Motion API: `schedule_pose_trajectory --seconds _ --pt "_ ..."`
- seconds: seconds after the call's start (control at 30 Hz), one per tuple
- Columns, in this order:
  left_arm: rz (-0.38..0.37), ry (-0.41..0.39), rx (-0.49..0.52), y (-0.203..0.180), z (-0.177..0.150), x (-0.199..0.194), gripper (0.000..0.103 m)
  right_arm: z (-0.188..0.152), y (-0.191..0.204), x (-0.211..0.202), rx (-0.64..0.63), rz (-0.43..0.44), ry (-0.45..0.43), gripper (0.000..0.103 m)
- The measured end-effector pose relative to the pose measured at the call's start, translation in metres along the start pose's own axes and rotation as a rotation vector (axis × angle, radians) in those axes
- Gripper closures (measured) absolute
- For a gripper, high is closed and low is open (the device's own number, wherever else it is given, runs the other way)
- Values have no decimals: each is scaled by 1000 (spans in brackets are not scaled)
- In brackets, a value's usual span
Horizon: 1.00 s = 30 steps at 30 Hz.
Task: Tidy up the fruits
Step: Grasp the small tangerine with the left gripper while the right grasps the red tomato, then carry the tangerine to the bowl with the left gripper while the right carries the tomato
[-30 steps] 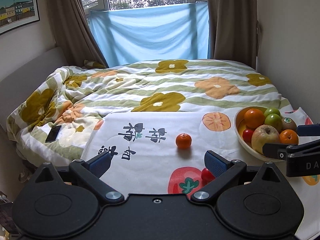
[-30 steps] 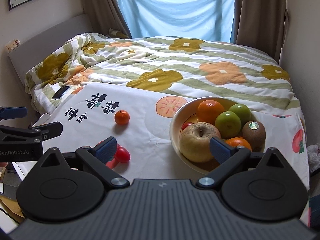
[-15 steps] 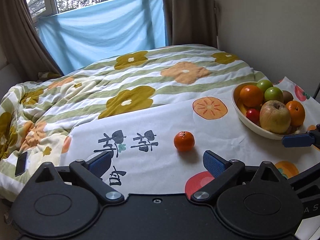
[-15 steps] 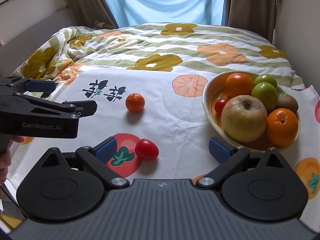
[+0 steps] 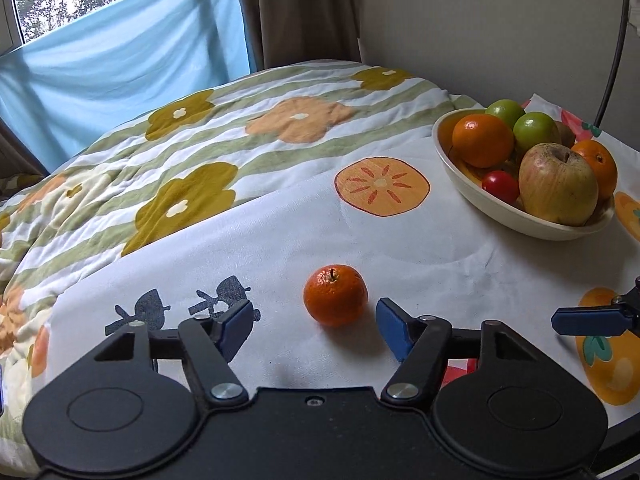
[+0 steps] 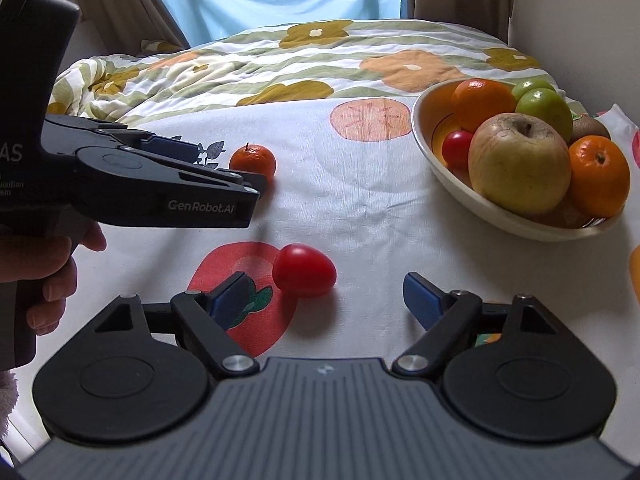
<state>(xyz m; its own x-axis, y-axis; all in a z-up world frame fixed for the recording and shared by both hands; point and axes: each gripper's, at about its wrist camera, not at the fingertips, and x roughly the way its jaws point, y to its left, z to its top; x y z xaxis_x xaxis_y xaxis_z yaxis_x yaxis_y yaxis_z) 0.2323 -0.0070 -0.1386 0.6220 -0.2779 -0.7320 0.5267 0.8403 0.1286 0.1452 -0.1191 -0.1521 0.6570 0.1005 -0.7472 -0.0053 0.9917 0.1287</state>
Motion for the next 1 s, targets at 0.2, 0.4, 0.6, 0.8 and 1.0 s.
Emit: schedule_pose_trajectory --seconds 0.2,0.4,0.6,0.8,1.0 --pt "-29 -7 25 -1 2 12 51 -5 8 2 -7 -19 -4 14" --pt "-46 -4 40 -5 1 13 62 -3 10 0 -8 -25 -11 25" --pt "-22 6 31 1 -6 7 63 -3 13 0 -20 -24 -14 29" --pt "4 20 2 8 -17 -3 63 -1 18 1 -49 -22 -17 35" --pt "29 22 -31 11 -23 -14 63 1 21 1 -71 -15 -11 52"
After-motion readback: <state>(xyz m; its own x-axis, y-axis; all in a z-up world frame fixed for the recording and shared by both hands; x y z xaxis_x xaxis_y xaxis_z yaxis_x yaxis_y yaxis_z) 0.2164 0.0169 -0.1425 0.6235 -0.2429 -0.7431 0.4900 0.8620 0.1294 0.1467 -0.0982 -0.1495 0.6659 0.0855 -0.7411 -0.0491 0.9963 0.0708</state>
